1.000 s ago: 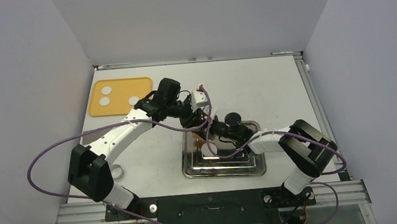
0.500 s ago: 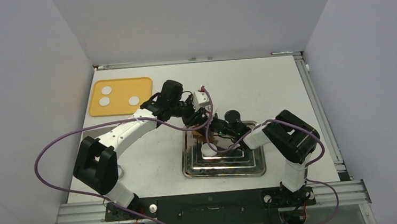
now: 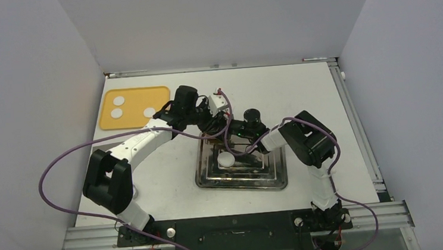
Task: Roll out the dumpling wrappers from the dough
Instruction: Flatten out the dough on the work surface.
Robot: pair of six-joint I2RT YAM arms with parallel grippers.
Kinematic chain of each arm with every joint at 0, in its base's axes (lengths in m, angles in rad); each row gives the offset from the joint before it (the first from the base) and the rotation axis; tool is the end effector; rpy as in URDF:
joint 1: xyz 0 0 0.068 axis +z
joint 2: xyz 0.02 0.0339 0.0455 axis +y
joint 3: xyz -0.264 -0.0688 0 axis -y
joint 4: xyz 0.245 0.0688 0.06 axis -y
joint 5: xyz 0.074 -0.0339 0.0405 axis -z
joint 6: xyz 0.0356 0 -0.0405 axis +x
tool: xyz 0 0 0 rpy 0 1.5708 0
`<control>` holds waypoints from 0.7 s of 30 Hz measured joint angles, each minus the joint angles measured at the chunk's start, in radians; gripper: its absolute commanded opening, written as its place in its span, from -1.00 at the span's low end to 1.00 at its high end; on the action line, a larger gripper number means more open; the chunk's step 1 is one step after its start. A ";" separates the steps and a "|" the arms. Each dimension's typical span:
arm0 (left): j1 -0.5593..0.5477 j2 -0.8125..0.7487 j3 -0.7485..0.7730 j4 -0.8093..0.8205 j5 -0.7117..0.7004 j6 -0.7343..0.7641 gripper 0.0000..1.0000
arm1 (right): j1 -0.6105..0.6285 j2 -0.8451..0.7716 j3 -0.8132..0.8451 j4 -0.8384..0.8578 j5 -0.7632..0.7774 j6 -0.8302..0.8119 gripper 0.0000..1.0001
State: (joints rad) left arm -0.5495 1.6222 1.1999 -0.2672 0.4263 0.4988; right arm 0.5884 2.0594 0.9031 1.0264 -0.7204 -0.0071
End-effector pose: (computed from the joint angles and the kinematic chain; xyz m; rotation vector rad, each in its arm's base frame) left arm 0.3025 -0.2025 0.2638 1.3096 1.8119 -0.5078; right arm 0.3175 0.2401 0.1335 -1.0296 1.4512 1.0346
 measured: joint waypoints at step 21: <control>-0.048 -0.112 0.107 -0.223 0.082 -0.026 -1.00 | 0.071 -0.319 -0.137 -0.189 0.097 0.046 -0.83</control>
State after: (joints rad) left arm -0.5972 1.5101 1.3071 -0.4904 0.5079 0.4732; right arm 0.6598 1.7405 0.7662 0.8371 -0.6239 0.0387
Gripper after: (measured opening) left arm 0.304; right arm 0.327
